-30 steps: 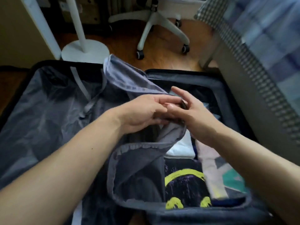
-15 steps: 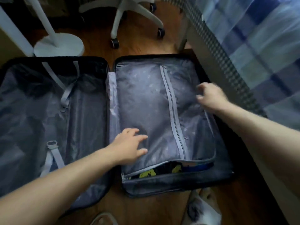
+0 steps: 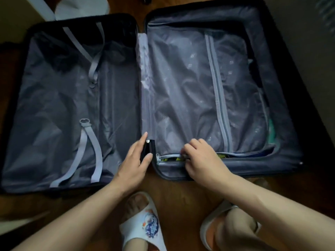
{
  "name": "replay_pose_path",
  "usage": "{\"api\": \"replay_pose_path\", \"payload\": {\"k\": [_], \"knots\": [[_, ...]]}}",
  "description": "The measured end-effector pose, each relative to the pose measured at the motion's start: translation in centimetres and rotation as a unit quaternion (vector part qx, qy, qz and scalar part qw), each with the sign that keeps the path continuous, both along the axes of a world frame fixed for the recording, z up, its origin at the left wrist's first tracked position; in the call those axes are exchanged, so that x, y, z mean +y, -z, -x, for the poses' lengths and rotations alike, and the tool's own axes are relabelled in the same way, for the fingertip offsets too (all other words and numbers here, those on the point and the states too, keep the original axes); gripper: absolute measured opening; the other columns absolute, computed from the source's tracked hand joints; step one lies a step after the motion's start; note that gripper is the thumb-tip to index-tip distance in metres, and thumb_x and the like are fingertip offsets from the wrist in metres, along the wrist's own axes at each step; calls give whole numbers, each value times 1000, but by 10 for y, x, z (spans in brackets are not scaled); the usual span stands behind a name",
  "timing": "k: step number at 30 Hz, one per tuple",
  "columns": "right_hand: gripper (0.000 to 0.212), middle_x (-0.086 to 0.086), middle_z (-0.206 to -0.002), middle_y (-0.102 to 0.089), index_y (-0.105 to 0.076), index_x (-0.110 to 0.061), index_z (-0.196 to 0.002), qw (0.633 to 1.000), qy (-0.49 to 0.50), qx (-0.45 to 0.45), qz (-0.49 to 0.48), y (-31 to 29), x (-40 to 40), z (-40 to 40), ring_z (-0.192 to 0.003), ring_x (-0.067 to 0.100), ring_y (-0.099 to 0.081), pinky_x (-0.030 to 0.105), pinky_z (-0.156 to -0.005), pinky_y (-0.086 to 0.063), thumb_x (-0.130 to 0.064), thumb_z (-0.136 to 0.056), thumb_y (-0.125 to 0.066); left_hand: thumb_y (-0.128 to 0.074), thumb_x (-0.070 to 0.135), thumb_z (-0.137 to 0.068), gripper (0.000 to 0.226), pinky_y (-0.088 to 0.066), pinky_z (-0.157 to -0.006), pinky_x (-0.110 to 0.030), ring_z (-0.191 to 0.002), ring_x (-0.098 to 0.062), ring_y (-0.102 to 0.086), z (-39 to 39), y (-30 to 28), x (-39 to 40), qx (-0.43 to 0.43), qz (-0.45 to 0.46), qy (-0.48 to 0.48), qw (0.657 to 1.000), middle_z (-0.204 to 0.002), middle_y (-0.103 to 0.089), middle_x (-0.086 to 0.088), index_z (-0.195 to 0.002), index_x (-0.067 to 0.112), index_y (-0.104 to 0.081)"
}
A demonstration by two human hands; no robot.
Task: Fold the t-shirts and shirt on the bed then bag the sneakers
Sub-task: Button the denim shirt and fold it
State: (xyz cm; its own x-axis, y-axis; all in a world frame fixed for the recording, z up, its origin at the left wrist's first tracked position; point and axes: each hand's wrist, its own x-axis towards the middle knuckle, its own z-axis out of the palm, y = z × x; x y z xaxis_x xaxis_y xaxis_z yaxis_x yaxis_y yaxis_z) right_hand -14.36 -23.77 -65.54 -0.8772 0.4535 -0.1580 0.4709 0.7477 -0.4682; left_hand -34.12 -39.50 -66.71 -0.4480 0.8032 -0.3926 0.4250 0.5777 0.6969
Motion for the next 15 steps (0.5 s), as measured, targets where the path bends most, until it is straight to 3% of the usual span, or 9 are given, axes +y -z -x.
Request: {"api": "replay_pose_path", "payload": {"k": [5, 8, 11, 13, 15], "knots": [[20, 2, -96, -52, -60, -19, -105, 996, -80, 14, -46, 4, -25, 29, -86, 25, -48, 40, -67, -41, -22, -86, -55, -43, 41, -105, 65, -30, -115, -32, -143, -8, -35, -4, -2, -3, 32, 11, 1, 999, -158, -33, 10, -149, 66, -3], [20, 3, -84, -51, -57, -16, -95, 997, -42, 18, -59, 14, -12, 22, -71, 29, -53, 41, -59, -41, -17, -84, -41, -39, 46, -104, 64, -35, -116, -41, -143, -13, -38, -6, -1, -3, 42, 19, 11, 999, -159, -30, 10, -147, 69, 2], [21, 4, -78, -51, -57, -15, -88, 998, -19, 17, -66, 9, -3, 22, -63, 29, -54, 39, -55, -40, -16, -81, -36, -34, 48, -104, 64, -43, -107, -45, -134, -22, -47, -9, 0, -1, 82, 45, 10, 996, -160, -25, 10, -152, 61, 6], [19, 4, -82, -54, -61, -15, -89, 996, -57, 34, -59, 3, -13, 24, -68, 26, -54, 39, -59, -42, -16, -84, -43, -35, 47, -104, 64, -46, -103, -46, -130, -23, -51, -10, 1, -1, 88, 41, 7, 995, -157, -26, 9, -154, 58, 4], [28, 2, -92, -59, -67, -14, -105, 992, -113, 22, -50, 3, -24, 24, -78, 23, -54, 38, -66, -46, -20, -90, -44, -38, 46, -104, 64, -44, -104, -45, -130, -21, -50, -8, 1, -1, 73, 30, 4, 997, -155, -28, 9, -154, 58, 1]]}}
